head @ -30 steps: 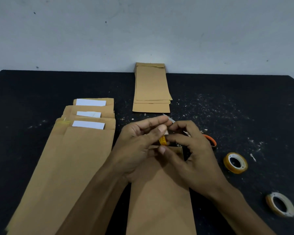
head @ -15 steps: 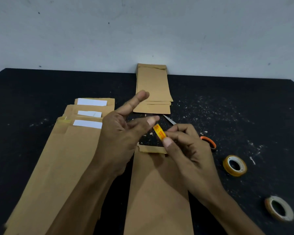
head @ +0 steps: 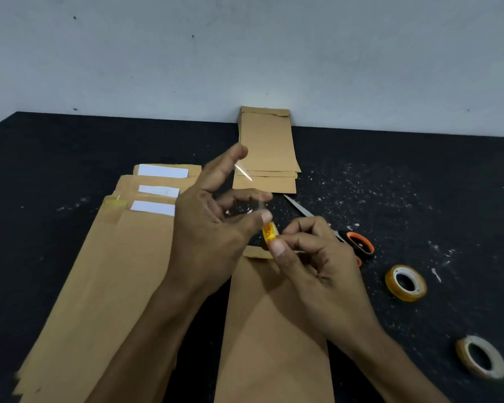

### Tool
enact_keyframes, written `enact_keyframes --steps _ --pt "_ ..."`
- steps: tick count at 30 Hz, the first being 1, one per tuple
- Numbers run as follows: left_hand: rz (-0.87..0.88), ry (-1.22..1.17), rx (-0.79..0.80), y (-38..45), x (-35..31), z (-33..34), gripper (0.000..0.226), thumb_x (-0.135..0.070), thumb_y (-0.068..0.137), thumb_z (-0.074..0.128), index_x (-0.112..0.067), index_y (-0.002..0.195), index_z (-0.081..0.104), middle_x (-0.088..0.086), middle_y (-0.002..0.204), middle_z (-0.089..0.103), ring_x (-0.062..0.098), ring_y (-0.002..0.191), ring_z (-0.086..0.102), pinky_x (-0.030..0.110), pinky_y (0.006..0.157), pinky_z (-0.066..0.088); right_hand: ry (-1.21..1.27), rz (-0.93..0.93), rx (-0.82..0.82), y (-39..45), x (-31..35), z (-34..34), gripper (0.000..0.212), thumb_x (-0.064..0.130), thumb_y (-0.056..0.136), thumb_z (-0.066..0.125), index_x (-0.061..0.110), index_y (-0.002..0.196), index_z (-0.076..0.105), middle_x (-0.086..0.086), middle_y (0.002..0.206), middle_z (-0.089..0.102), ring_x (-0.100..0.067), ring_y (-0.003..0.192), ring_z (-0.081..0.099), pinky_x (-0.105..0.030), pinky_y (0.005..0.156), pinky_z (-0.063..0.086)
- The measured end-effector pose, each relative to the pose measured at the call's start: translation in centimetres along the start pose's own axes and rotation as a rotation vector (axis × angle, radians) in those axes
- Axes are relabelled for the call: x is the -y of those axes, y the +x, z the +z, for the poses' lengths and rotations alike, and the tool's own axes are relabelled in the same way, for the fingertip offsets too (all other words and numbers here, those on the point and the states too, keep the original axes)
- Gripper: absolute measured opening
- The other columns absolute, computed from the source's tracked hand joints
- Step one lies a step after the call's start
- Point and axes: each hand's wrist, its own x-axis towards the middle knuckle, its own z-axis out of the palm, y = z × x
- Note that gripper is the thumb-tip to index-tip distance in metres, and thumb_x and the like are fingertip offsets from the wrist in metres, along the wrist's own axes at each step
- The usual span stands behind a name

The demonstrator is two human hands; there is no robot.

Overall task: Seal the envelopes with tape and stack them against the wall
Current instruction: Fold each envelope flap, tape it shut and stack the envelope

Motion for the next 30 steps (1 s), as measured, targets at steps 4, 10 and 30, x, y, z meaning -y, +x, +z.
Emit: enact_keyframes --steps 4,10,30 --pt "-0.001 0.037 0.056 -0.1 0.1 -0.1 0.088 0.019 0.071 0.076 -0.026 0.139 0.044 -0.008 0.146 0.047 0.013 0.093 0.072 0.025 0.076 0.059 -0.011 0.005 0.03 0.0 0.3 -1.0 0.027 0.041 0.091 0.062 0.023 0.078 0.077 -0.002 0.097 0.057 -0.01 0.091 0.059 -0.016 0.067 0.045" --pt "-0.117 0.071 0.168 -0.4 0.5 -0.8 0.088 0.02 0.072 0.074 -0.019 0.146 0.045 -0.008 0.148 0.046 0.017 0.096 0.072 0.037 0.071 0.063 -0.714 -0.003 -0.18 0.6 -0.3 -4.2 0.015 0.028 0.09 0.065 0.023 0.1 0.075 0.01 0.096 0.063 -0.008 0.09 0.06 -0.033 0.075 0.053" --pt "-0.225 0.145 0.345 -0.9 0.4 -0.8 0.089 0.017 0.072 0.075 -0.021 0.146 0.044 -0.013 0.151 0.043 0.01 0.101 0.071 0.032 0.075 0.062 -1.229 0.582 0.142 1.9 2.4 -5.8 0.01 0.025 0.1 0.053 0.022 0.101 0.044 0.003 0.08 0.036 -0.022 0.085 0.041 -0.037 0.074 0.036"
